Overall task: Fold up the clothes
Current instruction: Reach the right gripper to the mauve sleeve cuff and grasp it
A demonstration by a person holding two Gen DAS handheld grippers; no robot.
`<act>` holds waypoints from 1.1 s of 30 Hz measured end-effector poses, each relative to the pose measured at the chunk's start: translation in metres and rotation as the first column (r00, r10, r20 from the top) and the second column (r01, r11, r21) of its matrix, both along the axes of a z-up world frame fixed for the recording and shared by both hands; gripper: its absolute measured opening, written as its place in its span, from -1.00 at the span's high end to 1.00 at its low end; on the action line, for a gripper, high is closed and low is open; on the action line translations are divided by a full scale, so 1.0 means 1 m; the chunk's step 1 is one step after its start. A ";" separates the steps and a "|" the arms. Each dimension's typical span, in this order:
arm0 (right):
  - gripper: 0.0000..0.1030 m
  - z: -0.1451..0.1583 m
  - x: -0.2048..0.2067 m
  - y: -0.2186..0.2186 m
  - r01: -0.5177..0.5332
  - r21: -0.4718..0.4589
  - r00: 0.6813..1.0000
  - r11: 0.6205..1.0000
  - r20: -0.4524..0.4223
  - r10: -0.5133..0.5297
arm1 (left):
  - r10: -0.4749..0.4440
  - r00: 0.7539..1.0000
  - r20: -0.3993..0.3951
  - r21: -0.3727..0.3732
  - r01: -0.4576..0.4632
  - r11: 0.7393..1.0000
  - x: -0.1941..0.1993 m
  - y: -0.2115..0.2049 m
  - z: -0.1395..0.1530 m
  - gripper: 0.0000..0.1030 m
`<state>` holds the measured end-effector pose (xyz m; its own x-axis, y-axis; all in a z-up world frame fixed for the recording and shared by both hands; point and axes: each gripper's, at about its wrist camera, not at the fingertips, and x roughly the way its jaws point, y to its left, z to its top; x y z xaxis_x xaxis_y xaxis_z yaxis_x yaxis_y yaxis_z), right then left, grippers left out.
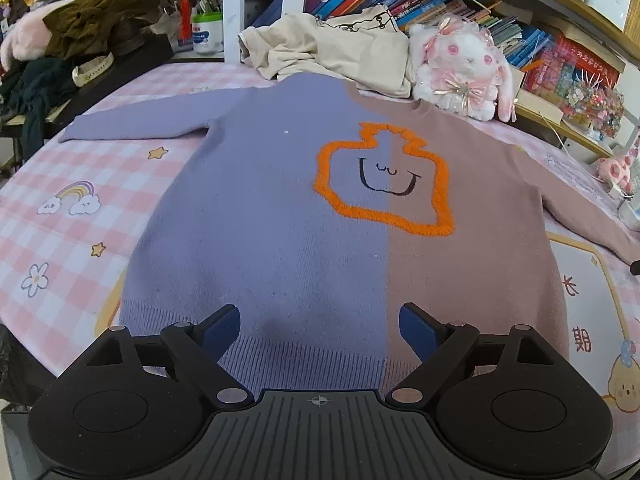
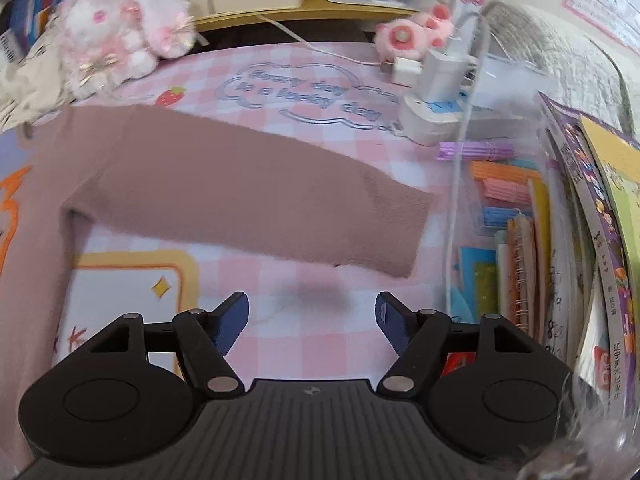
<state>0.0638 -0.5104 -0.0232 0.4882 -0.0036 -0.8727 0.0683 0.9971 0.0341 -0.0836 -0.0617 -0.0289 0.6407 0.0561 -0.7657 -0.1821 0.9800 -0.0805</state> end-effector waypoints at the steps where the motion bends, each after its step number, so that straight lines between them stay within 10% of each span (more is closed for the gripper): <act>1: -0.33 -0.001 0.002 -0.004 0.018 0.007 1.000 1.000 -0.004 -0.018 | 0.002 1.000 0.000 0.004 -0.002 1.000 0.000 -0.001 0.000 -0.72; 17: -0.28 -0.010 0.048 -0.040 0.223 0.091 0.974 0.971 -0.070 -0.217 | 0.047 0.999 -0.011 0.019 -0.047 0.999 -0.007 0.009 0.003 -0.73; 25: 0.60 -0.006 0.052 -0.043 0.287 0.090 0.958 0.954 -0.026 -0.286 | 0.080 0.997 -0.015 0.006 -0.080 0.997 -0.010 0.022 0.001 -0.73; 33: 0.79 0.023 0.060 -0.015 0.184 0.120 0.979 0.976 0.062 -0.192 | 0.065 0.998 -0.007 0.011 -0.065 0.998 -0.008 0.027 0.002 -0.73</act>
<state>0.1237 -0.5254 -0.0006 0.5503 -0.0044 -0.8350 0.2475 0.9559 0.1580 -0.0920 -0.0344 -0.0267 0.6298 0.1056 -0.7695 -0.2461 0.9668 -0.0687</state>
